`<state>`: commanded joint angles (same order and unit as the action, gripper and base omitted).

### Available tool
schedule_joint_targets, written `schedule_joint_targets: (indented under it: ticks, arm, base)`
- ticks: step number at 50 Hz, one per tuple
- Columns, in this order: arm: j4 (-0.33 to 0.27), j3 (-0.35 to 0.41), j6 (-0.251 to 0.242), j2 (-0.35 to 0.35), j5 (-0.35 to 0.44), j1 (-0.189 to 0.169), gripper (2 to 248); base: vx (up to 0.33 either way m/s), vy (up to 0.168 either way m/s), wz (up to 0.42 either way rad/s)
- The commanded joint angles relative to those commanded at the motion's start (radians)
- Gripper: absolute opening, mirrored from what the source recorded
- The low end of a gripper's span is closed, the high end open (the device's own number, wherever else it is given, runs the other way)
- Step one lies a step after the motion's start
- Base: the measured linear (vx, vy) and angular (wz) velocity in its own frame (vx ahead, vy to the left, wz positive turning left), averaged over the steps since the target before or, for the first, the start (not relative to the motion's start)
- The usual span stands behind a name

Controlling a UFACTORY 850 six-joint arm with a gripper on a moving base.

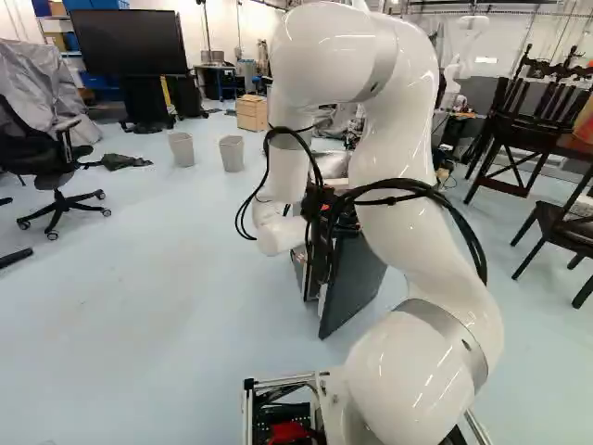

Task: Grab a drink from the fridge

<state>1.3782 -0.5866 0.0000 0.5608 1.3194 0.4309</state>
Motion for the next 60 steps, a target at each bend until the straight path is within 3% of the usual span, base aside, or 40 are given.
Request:
schedule_joint_targets:
  ticks: [44, 60]
  arm:
    - [0.133, 0.169, 0.000, -0.076, 0.035, -0.053, 247]
    - [0.182, 0.217, 0.000, -0.094, 0.053, -0.094, 247]
  base:
    - [0.000, 0.000, 0.000]
    - [0.000, 0.000, 0.000]
